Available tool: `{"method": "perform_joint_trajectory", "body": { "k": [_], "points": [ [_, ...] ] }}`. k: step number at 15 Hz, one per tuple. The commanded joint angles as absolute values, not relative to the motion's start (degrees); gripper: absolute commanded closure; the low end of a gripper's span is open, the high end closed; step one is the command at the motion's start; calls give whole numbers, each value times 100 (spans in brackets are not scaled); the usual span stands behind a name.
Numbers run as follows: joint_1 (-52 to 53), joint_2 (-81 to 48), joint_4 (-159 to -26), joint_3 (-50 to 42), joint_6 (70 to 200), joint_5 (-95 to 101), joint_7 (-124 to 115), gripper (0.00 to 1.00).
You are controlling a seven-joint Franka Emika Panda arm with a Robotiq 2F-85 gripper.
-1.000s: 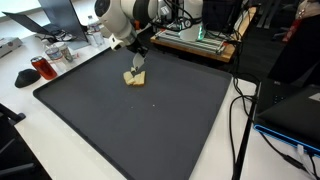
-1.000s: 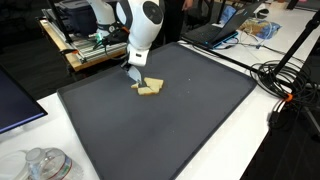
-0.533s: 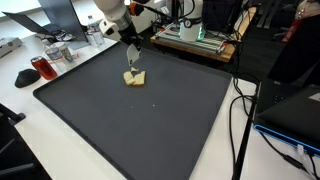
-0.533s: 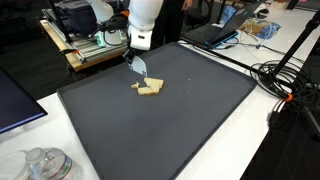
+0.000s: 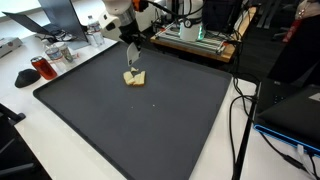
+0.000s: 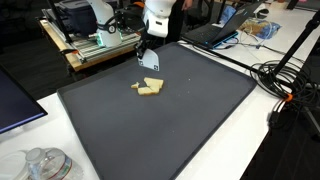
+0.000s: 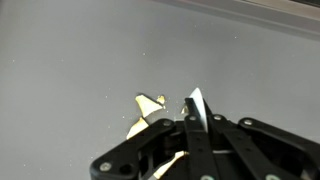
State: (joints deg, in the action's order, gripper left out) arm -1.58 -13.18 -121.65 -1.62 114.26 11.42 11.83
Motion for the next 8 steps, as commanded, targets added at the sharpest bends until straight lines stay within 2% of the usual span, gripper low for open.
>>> {"method": "perform_joint_trajectory", "body": {
  "k": [1,8],
  "points": [
    [13,-1416,-11838,-104,11165,1412,780,99],
    [32,-1411,-11585,-55,11497,1247,603,99]
  ]
}}
